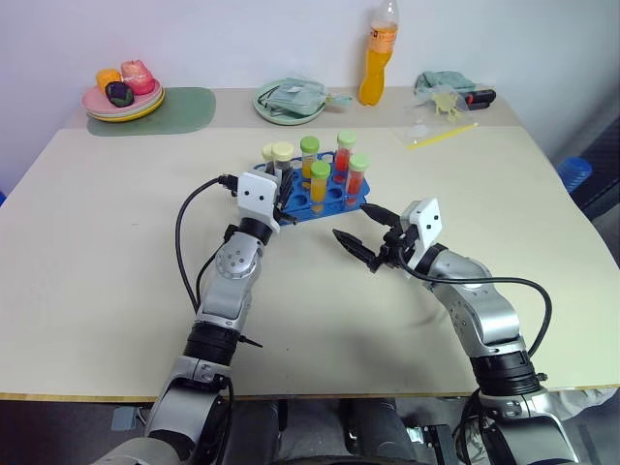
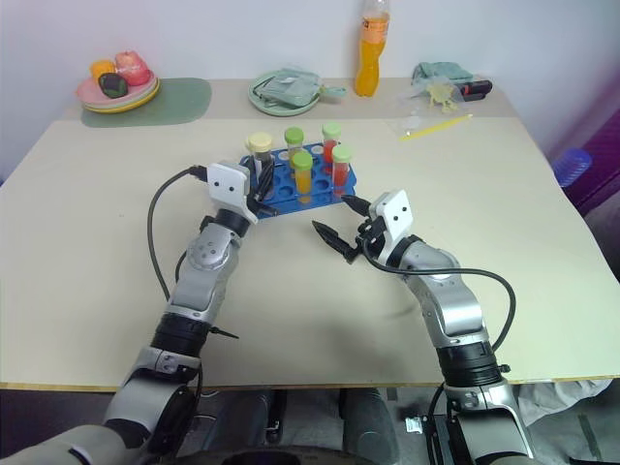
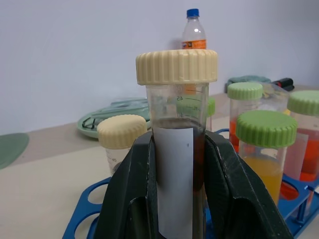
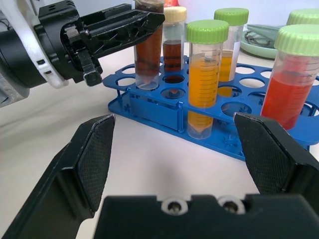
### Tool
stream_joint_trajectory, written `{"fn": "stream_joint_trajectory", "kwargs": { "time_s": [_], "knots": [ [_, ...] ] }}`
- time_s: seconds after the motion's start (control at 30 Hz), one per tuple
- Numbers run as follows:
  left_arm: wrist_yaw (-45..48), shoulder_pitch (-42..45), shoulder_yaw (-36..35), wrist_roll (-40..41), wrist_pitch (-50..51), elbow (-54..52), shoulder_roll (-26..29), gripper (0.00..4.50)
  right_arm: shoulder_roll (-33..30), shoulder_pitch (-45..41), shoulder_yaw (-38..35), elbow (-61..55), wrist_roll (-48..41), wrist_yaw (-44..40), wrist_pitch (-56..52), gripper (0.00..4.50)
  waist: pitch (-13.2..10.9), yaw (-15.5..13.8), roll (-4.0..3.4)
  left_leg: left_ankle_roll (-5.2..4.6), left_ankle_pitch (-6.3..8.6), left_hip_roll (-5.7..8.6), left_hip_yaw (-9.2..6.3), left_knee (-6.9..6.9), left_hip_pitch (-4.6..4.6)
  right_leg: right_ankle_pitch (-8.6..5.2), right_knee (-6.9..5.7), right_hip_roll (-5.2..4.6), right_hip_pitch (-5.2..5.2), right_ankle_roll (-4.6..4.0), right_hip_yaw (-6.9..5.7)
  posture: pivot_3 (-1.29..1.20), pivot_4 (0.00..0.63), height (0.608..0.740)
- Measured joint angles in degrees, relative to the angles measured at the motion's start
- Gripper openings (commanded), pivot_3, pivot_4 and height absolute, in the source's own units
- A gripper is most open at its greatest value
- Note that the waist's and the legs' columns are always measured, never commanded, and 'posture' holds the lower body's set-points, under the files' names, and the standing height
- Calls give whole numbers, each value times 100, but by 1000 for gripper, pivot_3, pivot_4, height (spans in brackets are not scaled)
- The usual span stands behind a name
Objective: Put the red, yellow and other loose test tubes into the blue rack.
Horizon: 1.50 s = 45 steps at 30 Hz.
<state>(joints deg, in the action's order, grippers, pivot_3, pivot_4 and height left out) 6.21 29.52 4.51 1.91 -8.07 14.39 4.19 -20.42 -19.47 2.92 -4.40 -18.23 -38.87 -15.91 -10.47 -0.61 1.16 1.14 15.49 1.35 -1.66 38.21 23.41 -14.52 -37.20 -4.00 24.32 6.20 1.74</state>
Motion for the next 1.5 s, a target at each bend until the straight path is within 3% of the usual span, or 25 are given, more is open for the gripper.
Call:
{"fn": "stream_joint_trajectory", "kwargs": {
  "time_s": [0.43, 0.5, 0.53, 0.63, 0.83, 0.93, 1.07, 1.2, 1.3, 1.5],
  "knots": [
    [20, 3, -76, -93, -93, 305, -24, 718, 1, 0, 2, 0, 4, -1, 1, 4223, 0, 3, 0, 0, 0, 0, 0, 0, -1, 0, 0, 4, 0, 0, 0, 0, 150, 729],
    [26, 3, -77, -125, -119, 361, -34, 1758, 1, 0, 2, 0, 6, -1, 1, 4223, 0, 2, 0, 0, 0, 0, 0, 0, -1, 0, 0, 5, 0, 0, 0, 0, 150, 729],
    [29, 3, -79, -127, -126, 367, -41, 1999, 1, 0, 3, 0, 7, -1, 1, 4223, 0, 2, 0, 0, 0, -1, 0, 0, -1, 0, 0, 5, 0, 0, 0, 0, 150, 729],
    [21, 3, -82, -140, -141, 367, -76, 3568, 1, 0, 3, 0, 5, -10, 2, 4223, 0, 2, 0, 0, 0, -1, -1, 0, -1, 0, 0, 5, 0, 0, 0, 0, 150, 729],
    [323, -696, -113, 42, 268, -789, 152, 3568, -469, -34, -156, -5, -180, -491, -12, 4223, 0, 18, -1, 0, 0, -15, -2, 0, -1, 0, 0, 5, 0, 0, 1, 0, 150, 729],
    [826, -1503, -261, 452, 800, -2001, 759, 3568, -1090, -15, -414, -45, -426, -965, -104, 4223, 1, 57, -4, -1, 1, -22, -2, -3, -2, -1, 0, 7, 0, -2, 2, 0, 150, 729],
    [1575, -2777, -1074, 1181, 1556, -3231, 1849, 3568, -1900, 119, -933, 177, -520, -1434, -103, 4223, 3, 105, -7, -5, 4, -29, -2, -7, -8, -3, 4, 8, -9, -5, 2, 0, 150, 729],
    [2214, -4083, -2313, 1799, 2029, -3547, 2657, 3568, -2538, 285, -1426, 1091, -499, -1820, 26, 4223, 2, 104, -10, -7, 5, -27, 0, -4, -10, -6, 8, 1, -16, -10, -1, 0, 150, 729],
    [2445, -4584, -2832, 1960, 2052, -3586, 2848, 3568, -2737, 312, -1533, 1513, -494, -2113, 191, 4223, 2, 108, -10, -8, 6, -26, 0, -3, -36, -14, 17, -4, -51, -24, -7, 0, 150, 729],
    [2488, -4796, -2996, 1999, 2046, -3595, 2775, 3568, -2725, 176, -1506, 1935, -419, -2228, 387, 4223, 1, 122, -11, -15, 11, -27, 1, -15, -89, -17, 29, -8, -101, -25, -7, 0, 150, 729]
  ]
}}
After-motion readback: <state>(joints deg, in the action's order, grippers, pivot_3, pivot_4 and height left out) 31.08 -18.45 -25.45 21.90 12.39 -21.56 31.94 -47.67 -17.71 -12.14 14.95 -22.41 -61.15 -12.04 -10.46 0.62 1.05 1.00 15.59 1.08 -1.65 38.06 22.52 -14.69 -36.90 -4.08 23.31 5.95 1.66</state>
